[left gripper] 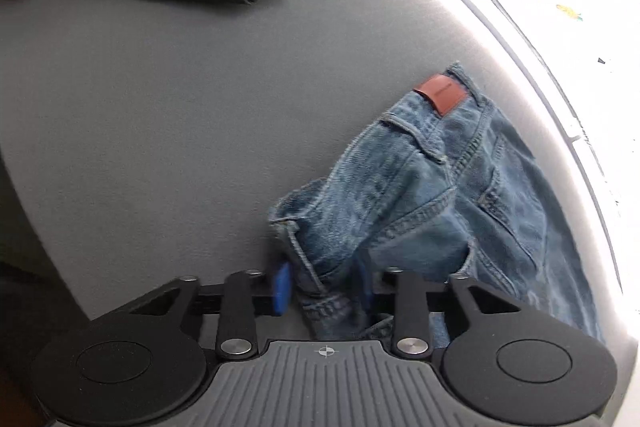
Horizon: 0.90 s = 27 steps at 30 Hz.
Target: Fold clothes
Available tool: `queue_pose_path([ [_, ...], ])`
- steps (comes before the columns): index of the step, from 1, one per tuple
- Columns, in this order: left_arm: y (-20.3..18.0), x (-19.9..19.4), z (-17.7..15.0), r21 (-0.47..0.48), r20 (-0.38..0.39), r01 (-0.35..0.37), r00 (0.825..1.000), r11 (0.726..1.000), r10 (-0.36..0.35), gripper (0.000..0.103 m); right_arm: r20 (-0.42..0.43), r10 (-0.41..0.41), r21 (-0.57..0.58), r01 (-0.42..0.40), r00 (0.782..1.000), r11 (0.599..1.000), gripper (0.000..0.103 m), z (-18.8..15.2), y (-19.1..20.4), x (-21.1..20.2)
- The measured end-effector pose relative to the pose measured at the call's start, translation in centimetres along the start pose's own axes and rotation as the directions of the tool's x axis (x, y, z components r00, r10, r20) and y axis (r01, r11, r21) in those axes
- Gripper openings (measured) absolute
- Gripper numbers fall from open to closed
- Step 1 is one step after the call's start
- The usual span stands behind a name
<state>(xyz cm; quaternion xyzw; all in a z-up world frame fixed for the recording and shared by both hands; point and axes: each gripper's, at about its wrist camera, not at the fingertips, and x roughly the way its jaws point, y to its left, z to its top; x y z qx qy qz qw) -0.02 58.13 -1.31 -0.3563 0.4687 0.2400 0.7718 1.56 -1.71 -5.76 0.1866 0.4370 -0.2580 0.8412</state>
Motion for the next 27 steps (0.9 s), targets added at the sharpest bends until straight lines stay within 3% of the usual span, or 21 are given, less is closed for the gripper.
queue_pose_path([
  [4,-0.6,-1.9,1.3,-0.04,0.014,-0.072,0.997,0.997,0.073,0.022,0.036,-0.063,-0.022,0.064,0.997,0.998,0.002,0.2,0.5,-2.0],
  [9,-2.3,-2.8,2.0,0.099,0.044,-0.142,0.989,0.985,0.138,0.021,0.017,-0.103,-0.041,0.104,0.994,0.994,0.002,0.8,-0.6,-3.1],
  [12,-1.9,-0.8,1.7,0.133,0.017,-0.176,0.984,0.975,0.175,0.023,-0.026,-0.087,-0.028,0.086,0.996,0.996,0.003,-0.1,-1.2,-2.6],
  [13,-1.8,-0.2,1.9,0.137,0.007,-0.173,0.985,0.975,0.174,0.023,-0.035,-0.083,-0.017,0.083,0.996,0.996,0.006,-0.4,-1.5,-2.4],
  [14,-1.8,-0.1,2.1,0.137,0.006,-0.165,0.986,0.977,0.166,0.024,-0.048,-0.067,0.01,0.068,0.997,0.998,0.016,-0.6,-2.0,-2.3],
  [15,-1.8,-0.2,2.3,0.138,0.008,-0.157,0.988,0.978,0.157,0.027,-0.057,-0.048,0.054,0.051,0.997,0.997,0.031,-0.7,-2.8,-2.3],
  [17,-1.8,-1.2,2.6,0.14,0.027,-0.137,0.991,0.981,0.134,0.034,-0.006,-0.043,0.158,0.043,0.999,0.986,0.051,-0.5,-4.8,-3.5],
  [19,-2.1,-2.6,3.0,0.148,0.066,-0.145,0.989,0.978,0.136,0.038,0.036,-0.068,0.248,0.057,0.997,0.967,0.053,-0.1,-6.7,-4.8],
  [21,-3.0,-4.2,3.4,0.184,0.161,-0.191,0.974,0.964,0.162,0.041,0.05,-0.111,0.302,0.091,0.993,0.949,0.053,0.6,-8.7,-5.2],
  [24,-5.2,-5.3,3.8,0.25,0.27,-0.238,0.948,0.939,0.168,0.047,0.101,-0.156,0.295,0.12,0.982,0.948,0.053,2.6,-11.5,-4.3],
  [27,-8.3,-5.3,2.6,0.307,0.31,-0.211,0.944,0.928,0.112,0.056,0.118,-0.204,0.253,0.17,0.972,0.953,0.053,5.1,-14.4,-1.8],
])
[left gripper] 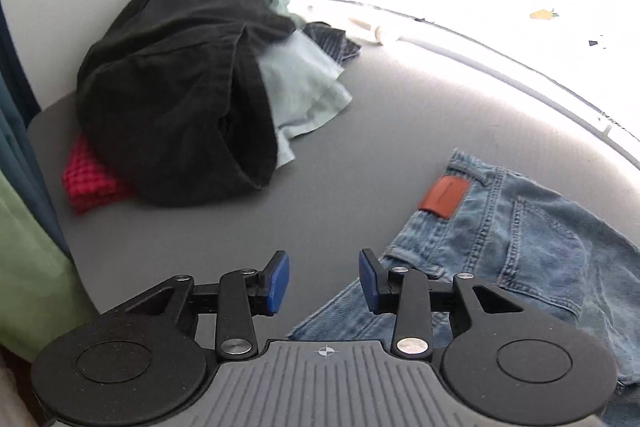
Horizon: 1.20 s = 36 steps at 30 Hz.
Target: Fold clothes
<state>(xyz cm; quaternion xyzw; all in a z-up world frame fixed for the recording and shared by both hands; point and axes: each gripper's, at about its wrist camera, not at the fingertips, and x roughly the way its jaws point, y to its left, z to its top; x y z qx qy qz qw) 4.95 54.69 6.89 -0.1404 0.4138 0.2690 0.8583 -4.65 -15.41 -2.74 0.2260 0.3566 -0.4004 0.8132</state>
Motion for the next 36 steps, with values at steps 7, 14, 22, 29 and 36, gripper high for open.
queue_pose_path([
  [7,-14.7,-1.2,-9.0,0.106,-0.119,0.198,0.975,0.974,-0.185,0.058,-0.013,-0.036,-0.069,0.035,0.999,0.997,0.052,5.3,-2.7,7.4],
  [14,-25.0,-3.3,-15.6,0.221,-0.167,0.269,0.958,0.938,-0.235,0.059,0.097,-0.092,-0.17,0.108,0.991,0.98,0.002,5.6,-3.3,6.2],
  [22,-27.0,-1.4,-16.7,0.232,-0.206,0.283,0.949,0.931,-0.237,0.071,0.083,-0.136,-0.23,0.152,0.987,0.961,0.005,5.1,-4.8,6.2],
  [29,-26.2,0.0,-17.8,0.222,-0.247,0.273,0.944,0.936,-0.217,0.089,0.115,-0.2,-0.216,0.221,0.973,0.951,0.061,6.4,-5.7,5.3],
  [36,-27.2,0.0,-19.0,0.286,-0.261,0.308,0.936,0.907,-0.235,0.103,0.168,0.3,-0.473,-0.191,0.939,0.86,0.101,5.7,2.3,0.6],
])
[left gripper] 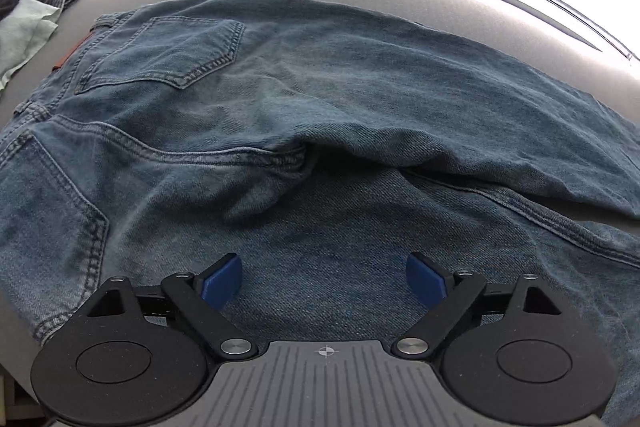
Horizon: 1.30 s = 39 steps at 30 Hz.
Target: Fold clothes
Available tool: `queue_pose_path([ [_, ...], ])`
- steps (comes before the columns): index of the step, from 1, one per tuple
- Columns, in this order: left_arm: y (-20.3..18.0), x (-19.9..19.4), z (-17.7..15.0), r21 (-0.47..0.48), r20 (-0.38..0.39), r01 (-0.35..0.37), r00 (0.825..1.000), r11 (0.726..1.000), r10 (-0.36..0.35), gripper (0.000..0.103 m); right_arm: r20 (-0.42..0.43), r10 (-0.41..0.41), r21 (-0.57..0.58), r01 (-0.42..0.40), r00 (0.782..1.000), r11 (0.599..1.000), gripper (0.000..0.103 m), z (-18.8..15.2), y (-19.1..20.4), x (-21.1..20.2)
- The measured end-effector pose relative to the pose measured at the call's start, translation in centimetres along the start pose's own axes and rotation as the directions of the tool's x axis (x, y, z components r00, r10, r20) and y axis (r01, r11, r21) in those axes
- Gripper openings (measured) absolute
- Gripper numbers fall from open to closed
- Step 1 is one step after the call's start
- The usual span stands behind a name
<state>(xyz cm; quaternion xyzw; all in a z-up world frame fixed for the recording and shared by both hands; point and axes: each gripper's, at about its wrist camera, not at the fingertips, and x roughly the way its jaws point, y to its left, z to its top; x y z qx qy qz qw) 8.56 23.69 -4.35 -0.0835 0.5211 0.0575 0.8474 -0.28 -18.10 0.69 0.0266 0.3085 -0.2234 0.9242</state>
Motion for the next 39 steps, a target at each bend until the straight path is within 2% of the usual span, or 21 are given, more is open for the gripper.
queue_pose_path([
  [2,-0.2,0.4,-0.2,0.007,-0.003,0.005,1.0,1.0,-0.005,0.103,0.006,0.174,-0.088,-0.173,0.985,0.981,0.103,0.3,3.4,0.4],
  [4,-0.6,0.6,-0.5,0.033,0.005,0.004,1.0,0.999,-0.004,0.103,-0.049,0.305,-0.211,-0.308,0.951,0.928,0.103,-0.4,7.7,1.4],
  [6,-0.9,0.7,-0.7,0.049,0.014,-0.009,1.0,0.999,0.009,0.103,-0.109,0.349,-0.242,-0.365,0.931,0.899,0.103,-1.2,10.8,2.5],
  [10,-1.3,0.8,-1.2,0.075,0.035,-0.031,0.999,0.997,0.029,0.103,-0.203,0.394,-0.17,-0.428,0.897,0.888,0.103,-3.4,12.9,4.1],
  [17,-1.8,0.8,-1.4,0.07,0.041,-0.043,0.998,0.997,0.04,0.103,-0.331,0.36,-0.082,-0.406,0.872,0.91,0.103,-6.2,12.0,5.1],
  [19,-1.8,0.8,-1.3,0.069,0.041,-0.043,0.998,0.997,0.04,0.103,-0.319,0.358,-0.094,-0.405,0.878,0.91,0.103,-6.6,11.8,4.8],
  [23,-1.8,0.8,-1.3,0.071,0.043,-0.042,0.998,0.997,0.039,0.103,-0.313,0.314,-0.207,-0.387,0.896,0.898,0.103,-7.5,12.5,4.1],
  [39,-1.4,1.2,-0.7,0.093,0.041,-0.034,0.999,0.995,0.03,0.103,-0.31,0.318,-0.208,-0.39,0.896,0.897,0.103,-7.3,12.2,4.1],
])
